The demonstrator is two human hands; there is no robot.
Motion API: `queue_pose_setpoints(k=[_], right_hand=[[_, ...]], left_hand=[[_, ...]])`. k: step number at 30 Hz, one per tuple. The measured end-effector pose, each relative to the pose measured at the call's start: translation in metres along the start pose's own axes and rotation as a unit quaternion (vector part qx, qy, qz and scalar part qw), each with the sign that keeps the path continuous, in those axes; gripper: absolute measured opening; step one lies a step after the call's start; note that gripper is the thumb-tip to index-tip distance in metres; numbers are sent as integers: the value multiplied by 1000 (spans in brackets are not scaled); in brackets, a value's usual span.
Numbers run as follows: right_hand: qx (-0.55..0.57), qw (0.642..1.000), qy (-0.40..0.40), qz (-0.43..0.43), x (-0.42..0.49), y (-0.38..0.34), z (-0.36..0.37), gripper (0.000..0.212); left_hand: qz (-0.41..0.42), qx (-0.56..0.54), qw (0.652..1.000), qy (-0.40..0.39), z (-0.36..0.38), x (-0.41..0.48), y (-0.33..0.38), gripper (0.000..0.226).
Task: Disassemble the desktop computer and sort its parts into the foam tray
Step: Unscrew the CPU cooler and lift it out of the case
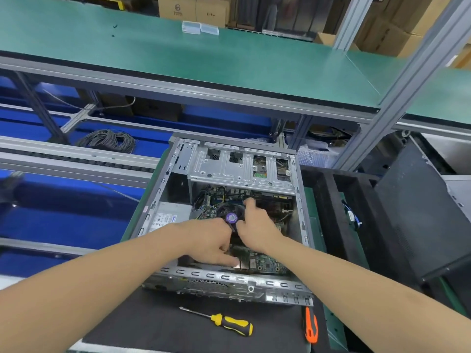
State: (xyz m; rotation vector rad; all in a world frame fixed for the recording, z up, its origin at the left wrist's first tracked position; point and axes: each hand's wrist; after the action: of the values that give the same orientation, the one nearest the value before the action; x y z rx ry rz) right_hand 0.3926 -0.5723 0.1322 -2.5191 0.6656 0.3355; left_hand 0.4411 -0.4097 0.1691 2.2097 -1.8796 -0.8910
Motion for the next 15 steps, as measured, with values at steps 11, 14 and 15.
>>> queue_pose_setpoints(k=[11, 14, 15], right_hand=[[-358, 918, 75, -153, 10, -17, -5, 104], [-413, 890, 85, -171, 7, -24, -5, 110], [-423, 884, 84, -179, 7, -25, -5, 114]], left_hand=[[-20, 9, 993, -116, -8, -10, 3, 34], [-21, 24, 983, -183, -13, -8, 3, 41], [-25, 24, 980, -194, -15, -7, 3, 34]])
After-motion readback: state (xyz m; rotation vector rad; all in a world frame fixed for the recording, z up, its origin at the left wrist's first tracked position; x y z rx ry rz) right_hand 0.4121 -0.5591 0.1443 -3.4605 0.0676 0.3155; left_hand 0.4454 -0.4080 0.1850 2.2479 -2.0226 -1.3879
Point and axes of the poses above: each hand's wrist, its own x-axis towards the middle knuckle, its own z-axis out of the palm, y = z × x, and after that the axes turned 13 degrees about z, right-handed
